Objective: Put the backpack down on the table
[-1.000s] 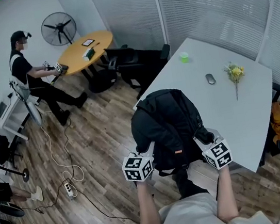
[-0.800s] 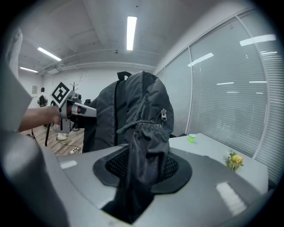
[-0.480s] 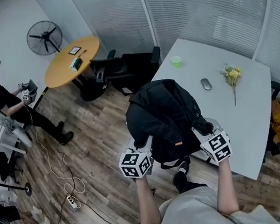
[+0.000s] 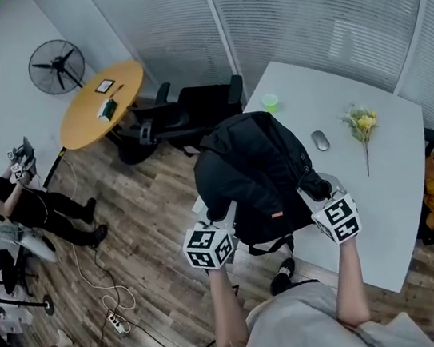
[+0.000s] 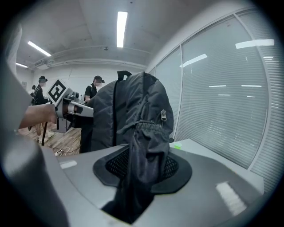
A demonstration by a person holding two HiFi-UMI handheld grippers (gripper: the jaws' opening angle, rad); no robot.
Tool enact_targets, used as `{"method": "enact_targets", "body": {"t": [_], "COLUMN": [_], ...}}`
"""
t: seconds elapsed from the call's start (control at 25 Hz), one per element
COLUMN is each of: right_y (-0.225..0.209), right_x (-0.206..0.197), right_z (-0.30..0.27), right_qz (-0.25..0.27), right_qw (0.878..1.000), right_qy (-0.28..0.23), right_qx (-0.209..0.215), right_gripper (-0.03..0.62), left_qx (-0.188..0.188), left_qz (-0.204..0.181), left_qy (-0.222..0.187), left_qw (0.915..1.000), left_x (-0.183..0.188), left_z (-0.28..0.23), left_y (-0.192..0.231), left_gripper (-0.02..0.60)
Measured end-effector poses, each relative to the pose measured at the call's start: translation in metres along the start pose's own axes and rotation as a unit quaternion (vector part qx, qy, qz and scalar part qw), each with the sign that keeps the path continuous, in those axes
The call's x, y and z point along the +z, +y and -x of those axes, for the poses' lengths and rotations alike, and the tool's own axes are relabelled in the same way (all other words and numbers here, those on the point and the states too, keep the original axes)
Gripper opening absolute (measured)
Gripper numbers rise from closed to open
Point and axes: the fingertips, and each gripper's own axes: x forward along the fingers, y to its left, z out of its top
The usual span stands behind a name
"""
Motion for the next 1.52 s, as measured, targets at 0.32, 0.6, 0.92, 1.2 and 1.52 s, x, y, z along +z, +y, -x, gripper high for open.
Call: {"method": "enact_targets", "body": {"t": [0.32, 0.6, 0.92, 1.2, 1.52], "right_y": [-0.042, -0.06, -0.068, -0.065, -0.064], "right_x": [0.04, 0.052, -0.021, -0.075, -0.108], "right_z": [-0.052, -0.07, -0.072, -0.079, -0.1], "right_qz": [0.012, -0.001, -0.043, -0.061, -0.076], "right_qw": [1.0, 0.999, 0.999, 0.994, 0.989], "right_qy": [-0.028, -0.042, 0.03, 0.088, 0.123], "right_qx": [0.002, 0.003, 0.008, 0.014, 0.018], "right_gripper": [0.133, 0.133, 0.135, 0.135, 0.135], "left_qx": [0.008, 0.01, -0.023, -0.031, -0.017], "left_qz": [-0.024, -0.033, 0.018, 0.074, 0.097], "left_qy": [-0.02, -0.023, 0.035, 0.07, 0.086], "left_qw": [0.9995, 0.9991, 0.999, 0.9944, 0.9914], "left_x": [0.045, 0.064, -0.006, -0.066, -0.091], "left_z": [-0.044, -0.066, -0.094, -0.108, -0.118], "left_y": [0.037, 0.05, 0.037, 0.036, 0.047], "left_gripper": [0.069, 0.069, 0.069, 0.069, 0.069]}}
